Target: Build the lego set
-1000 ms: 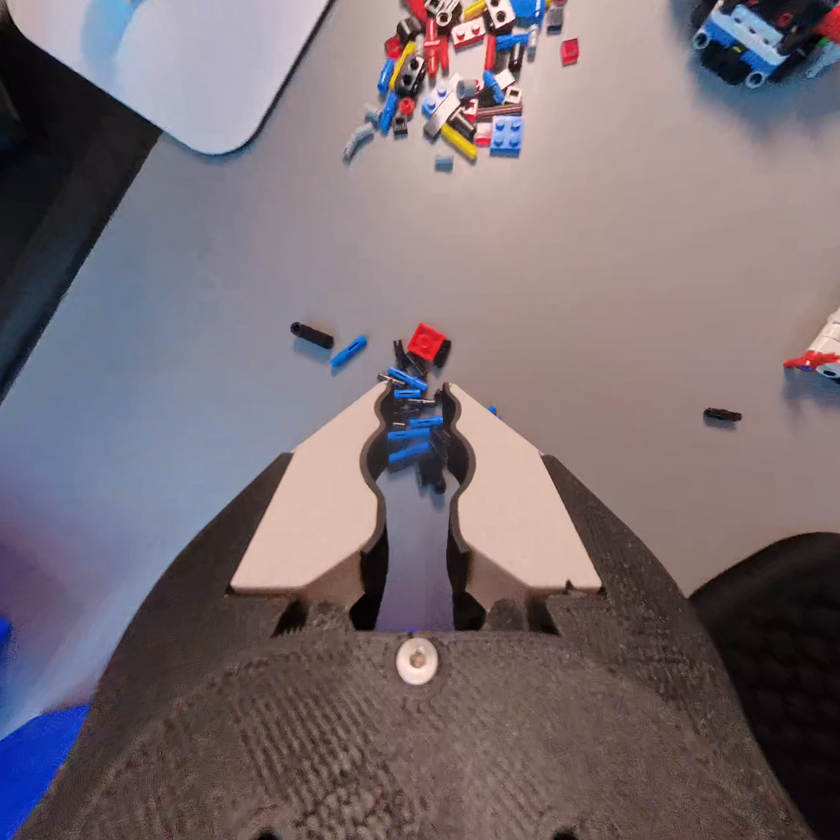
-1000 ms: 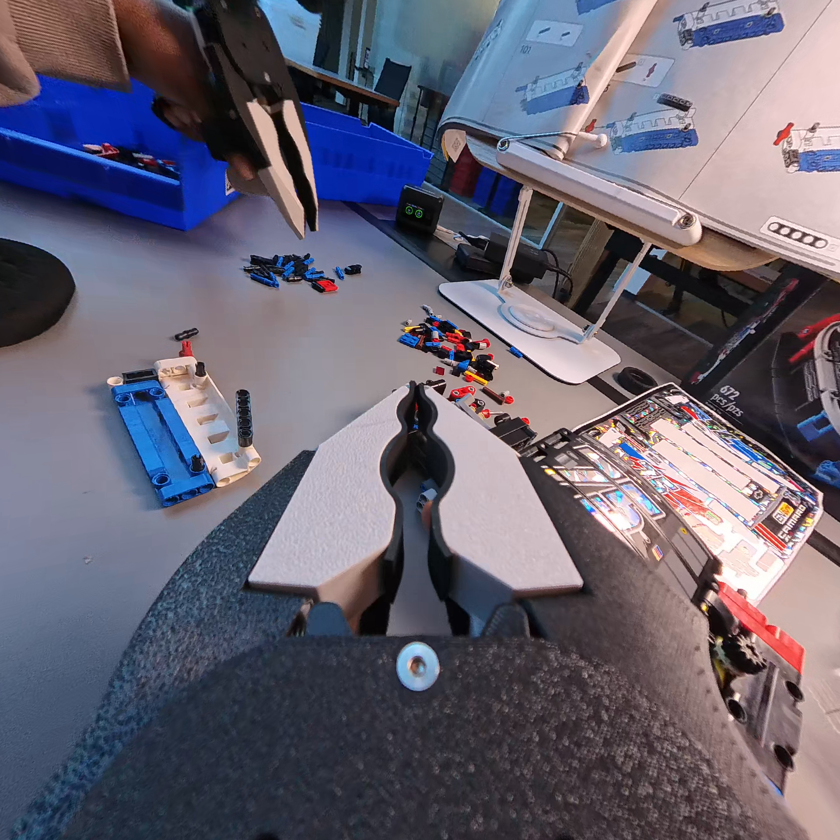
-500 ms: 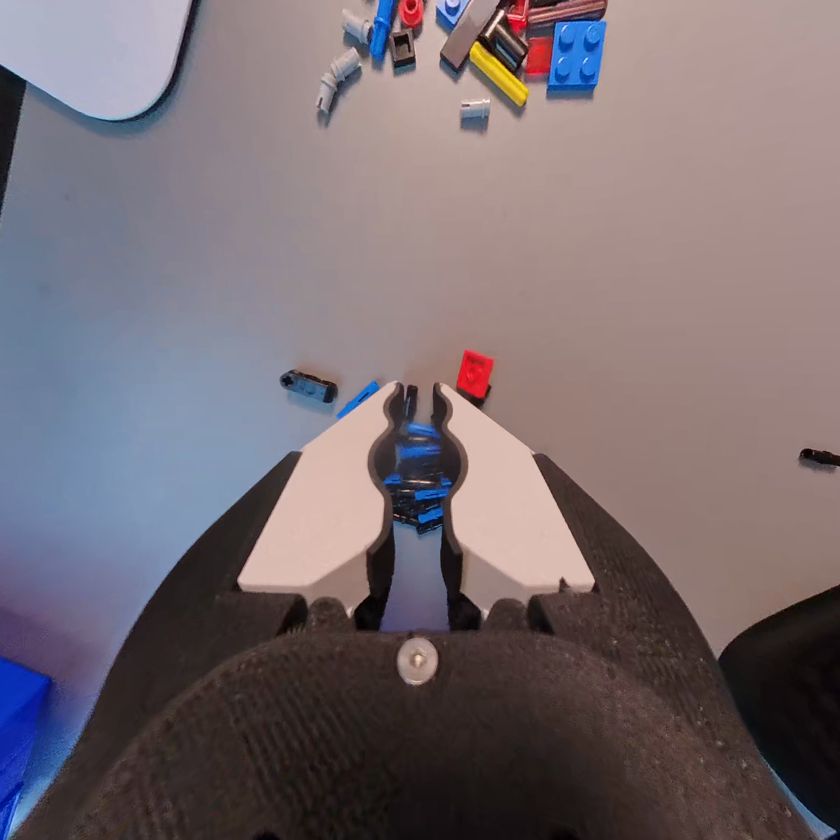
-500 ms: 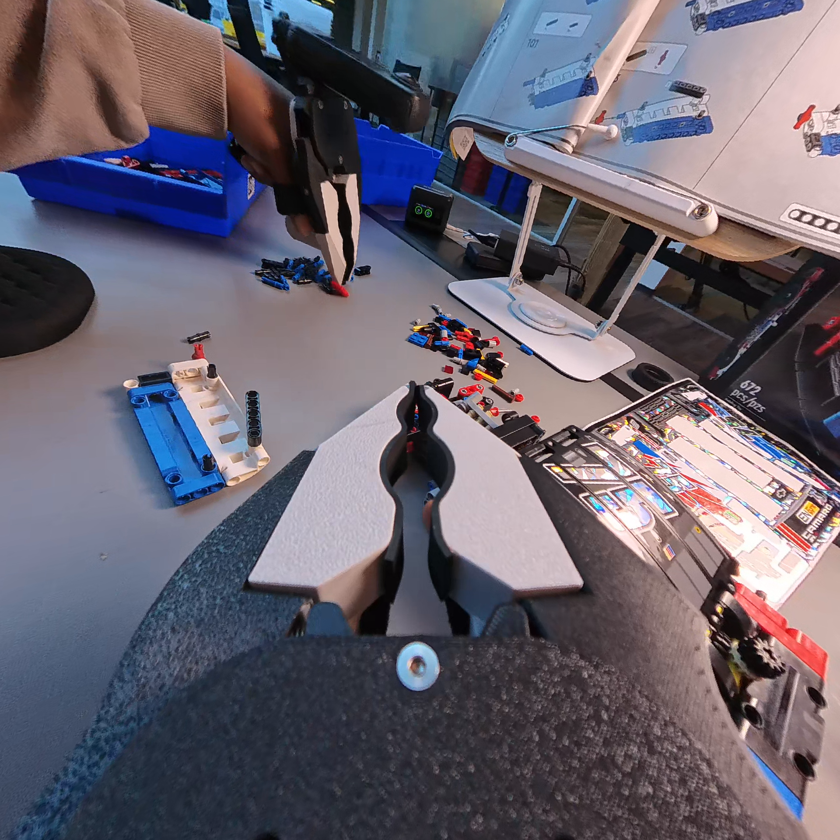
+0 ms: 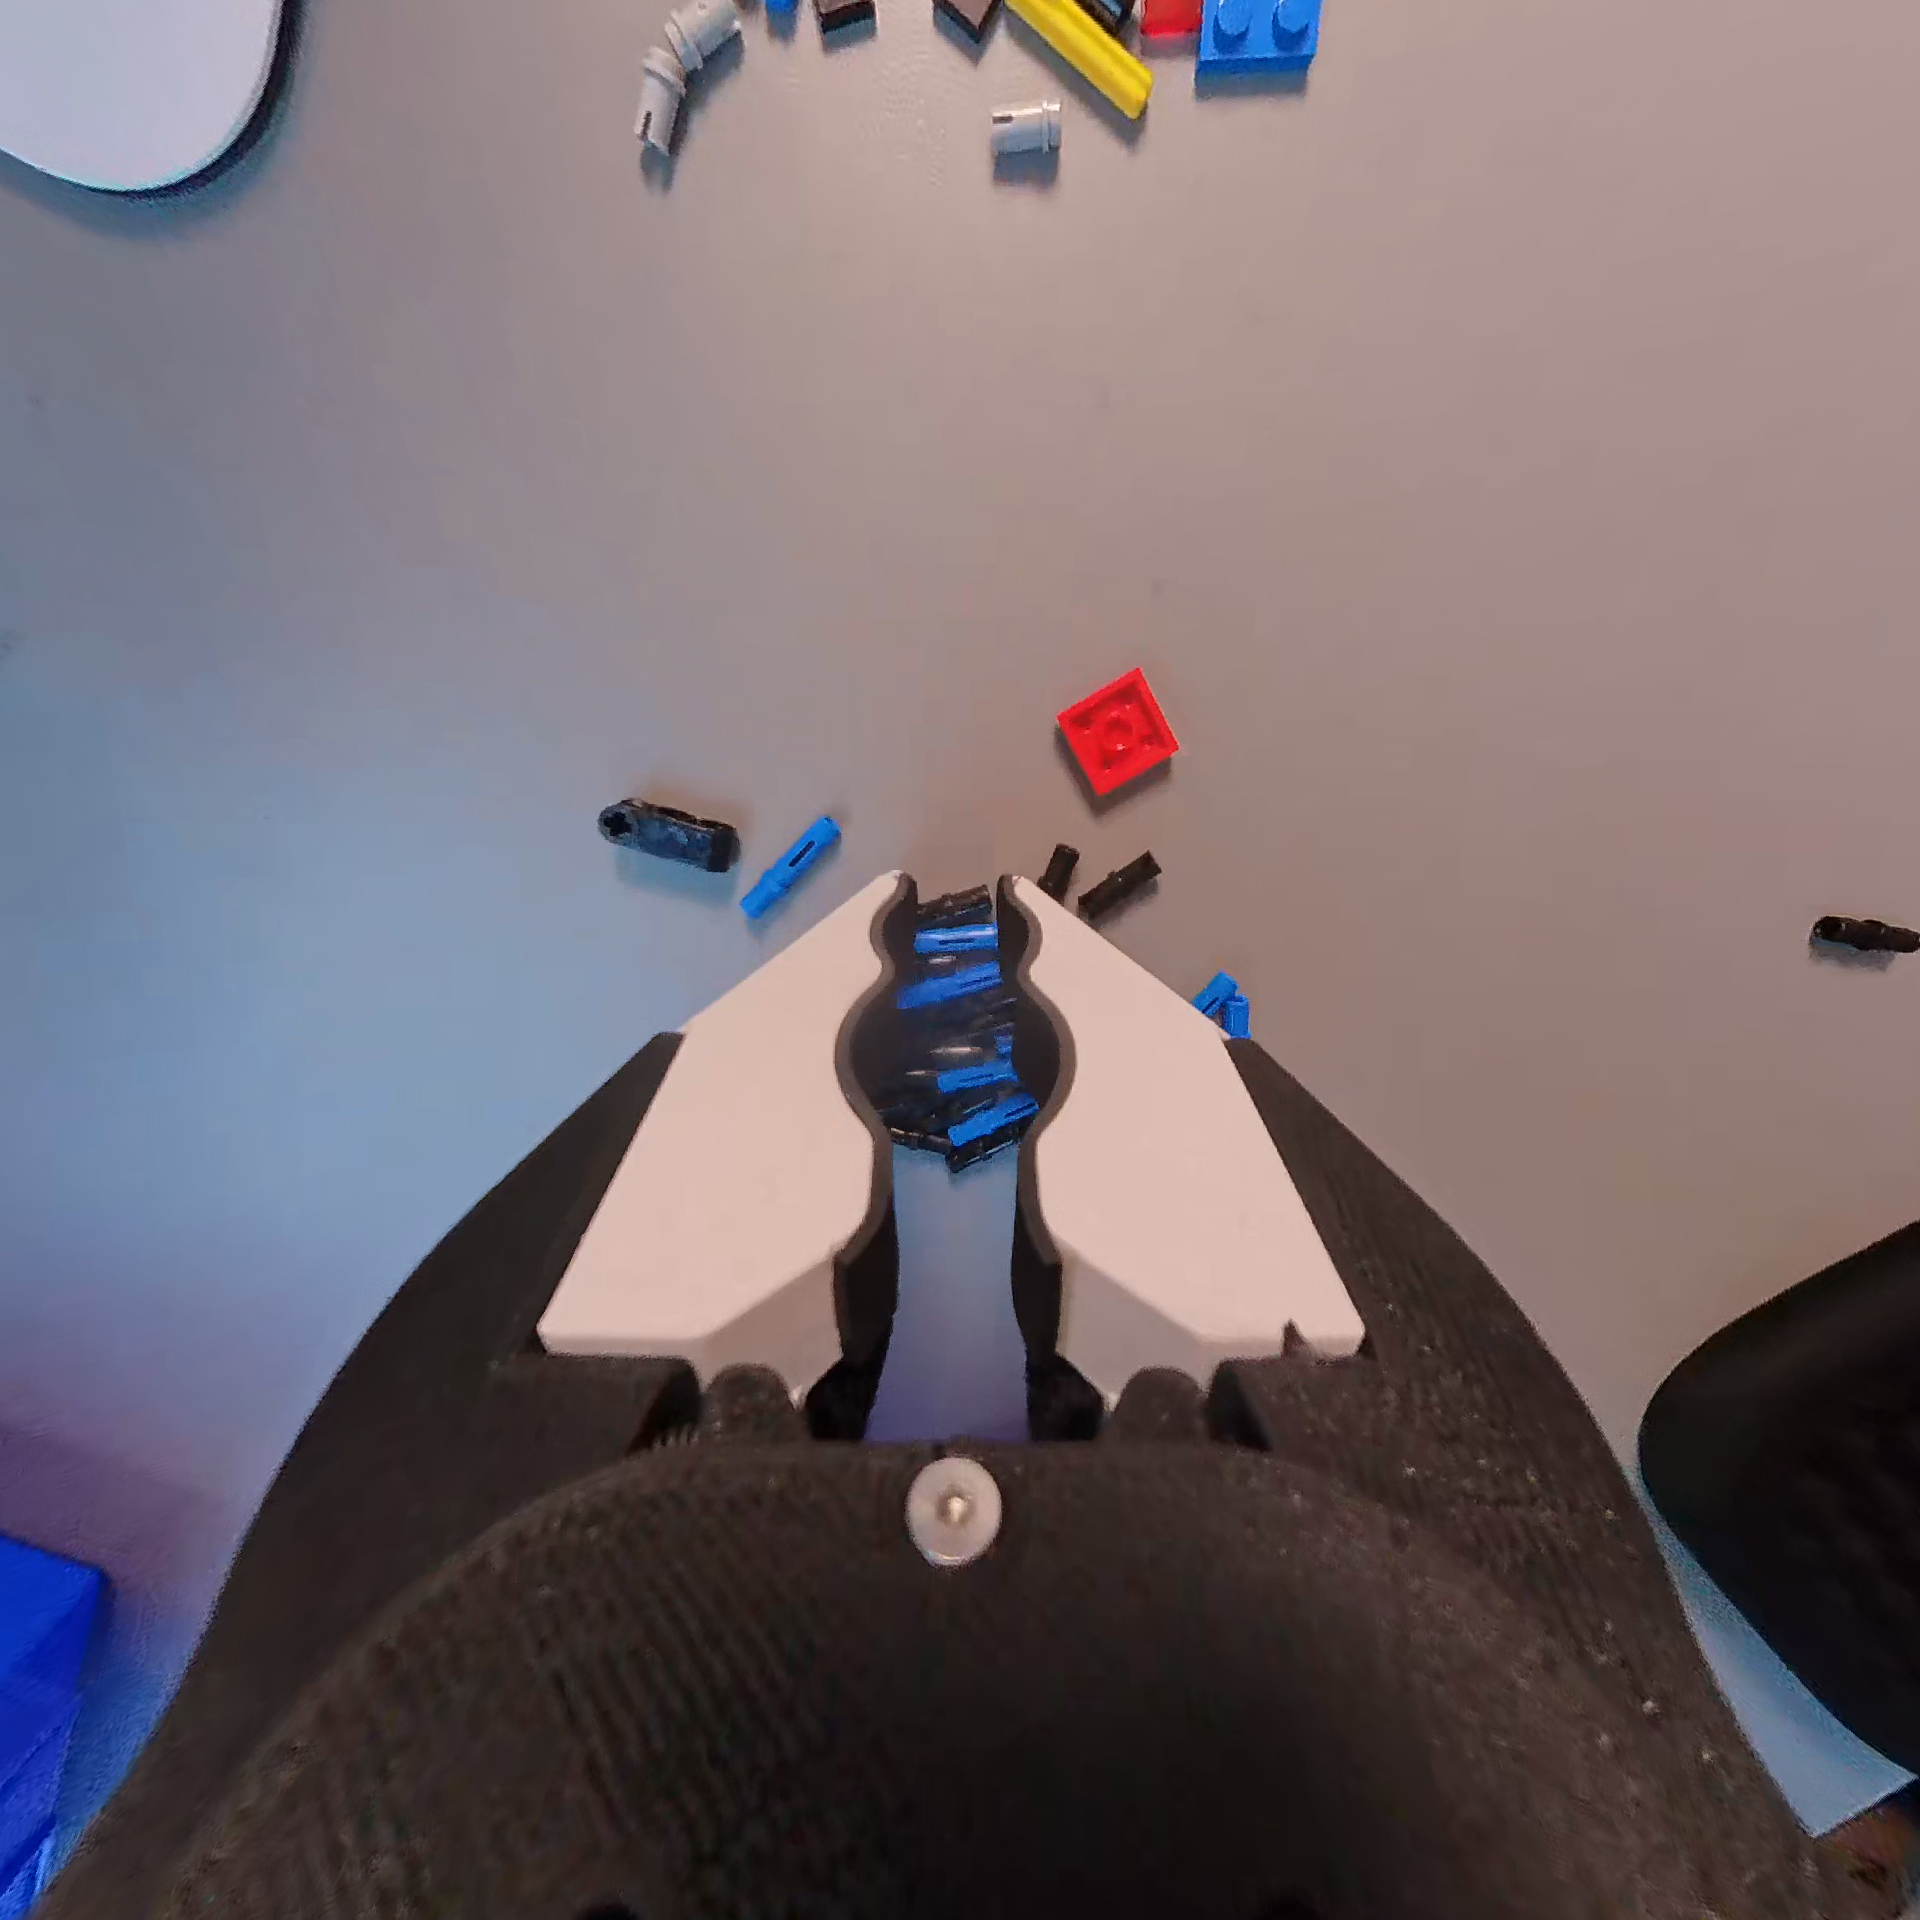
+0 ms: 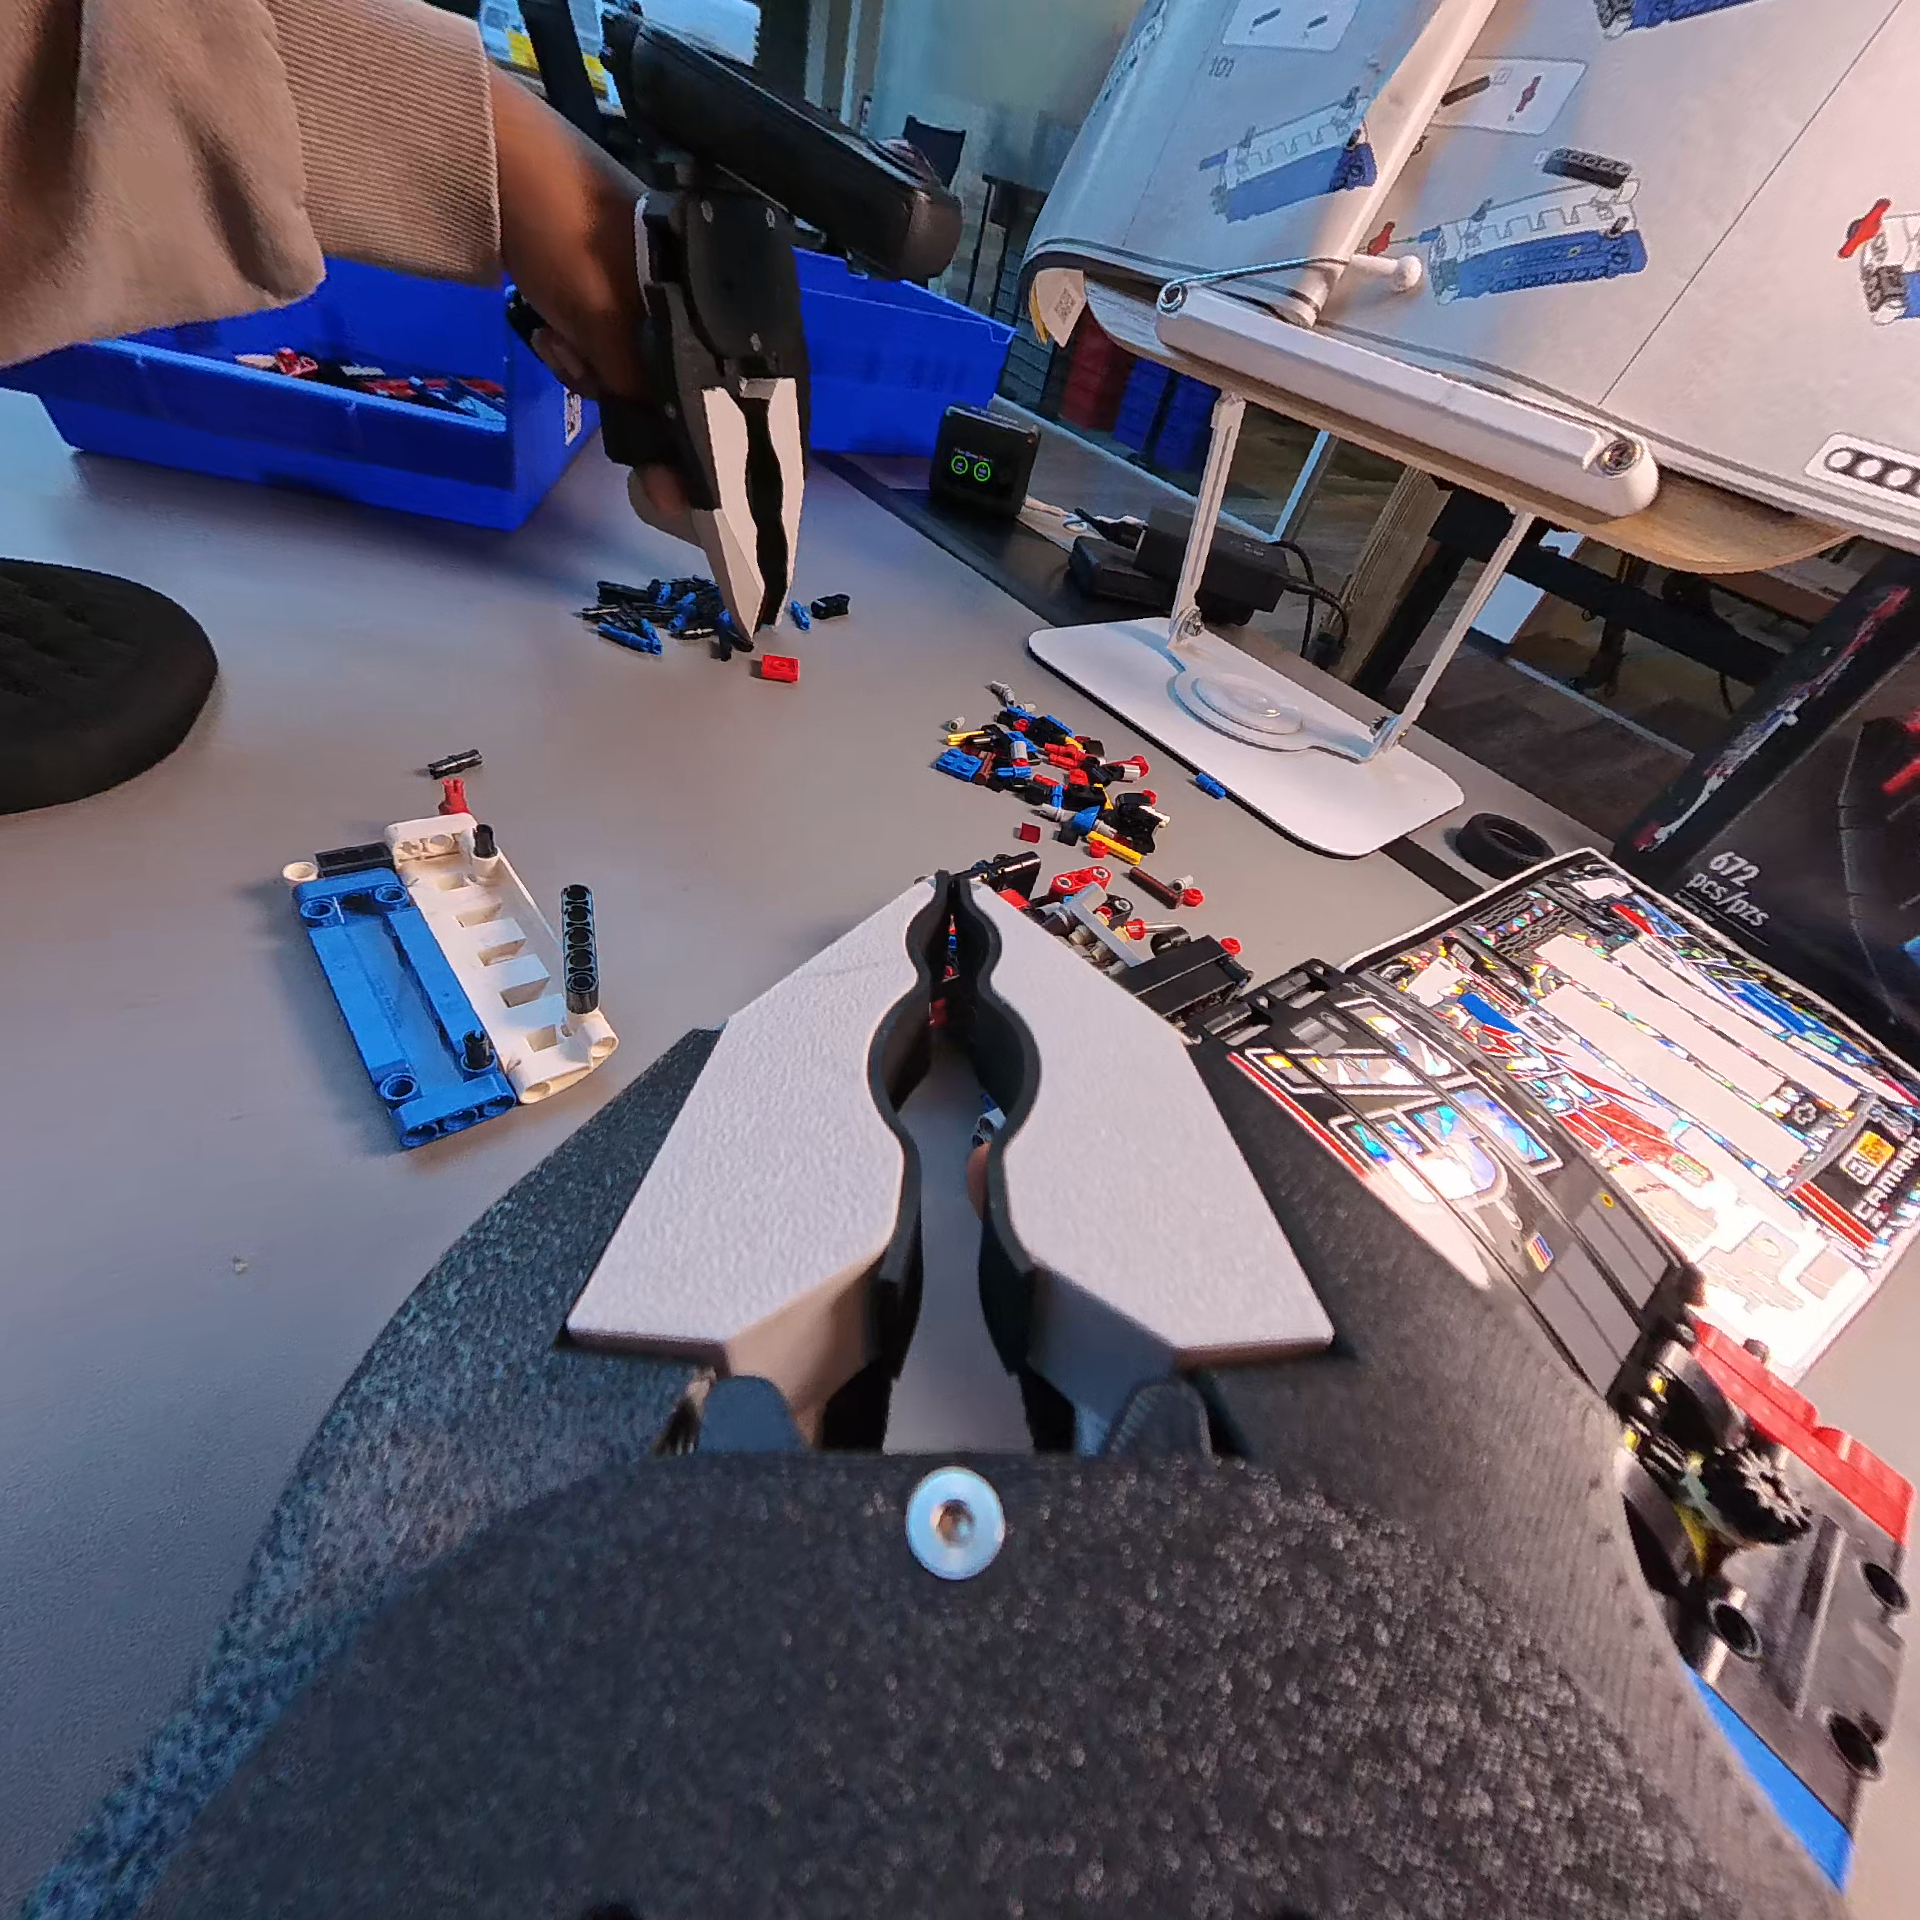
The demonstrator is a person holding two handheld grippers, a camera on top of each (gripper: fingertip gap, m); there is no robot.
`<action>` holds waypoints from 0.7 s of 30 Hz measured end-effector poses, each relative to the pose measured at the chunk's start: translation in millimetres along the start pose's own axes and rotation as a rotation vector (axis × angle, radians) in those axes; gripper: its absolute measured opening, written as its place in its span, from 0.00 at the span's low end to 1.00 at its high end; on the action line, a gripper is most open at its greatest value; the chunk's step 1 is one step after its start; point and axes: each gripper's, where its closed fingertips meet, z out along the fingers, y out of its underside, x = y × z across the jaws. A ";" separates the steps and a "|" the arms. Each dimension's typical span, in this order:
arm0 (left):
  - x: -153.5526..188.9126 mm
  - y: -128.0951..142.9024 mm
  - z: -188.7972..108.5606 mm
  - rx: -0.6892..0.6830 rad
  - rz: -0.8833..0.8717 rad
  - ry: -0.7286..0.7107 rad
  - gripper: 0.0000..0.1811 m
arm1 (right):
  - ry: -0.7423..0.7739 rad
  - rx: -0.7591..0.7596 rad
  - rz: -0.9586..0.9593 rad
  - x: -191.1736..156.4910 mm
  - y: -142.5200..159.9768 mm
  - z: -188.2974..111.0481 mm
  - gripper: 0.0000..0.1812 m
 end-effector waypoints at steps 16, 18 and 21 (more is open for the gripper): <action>-0.4 9.5 -0.8 -0.084 -0.005 0.020 0.03 | -0.009 -0.015 -0.007 -2.3 2.5 1.1 0.00; 0.0 9.5 -1.2 -0.082 0.007 0.018 0.03 | -0.009 -0.014 -0.008 -2.6 2.3 1.0 0.00; 5.8 1.0 -6.6 -0.023 -0.002 0.052 0.01 | -0.011 -0.014 -0.008 -2.8 2.1 0.8 0.00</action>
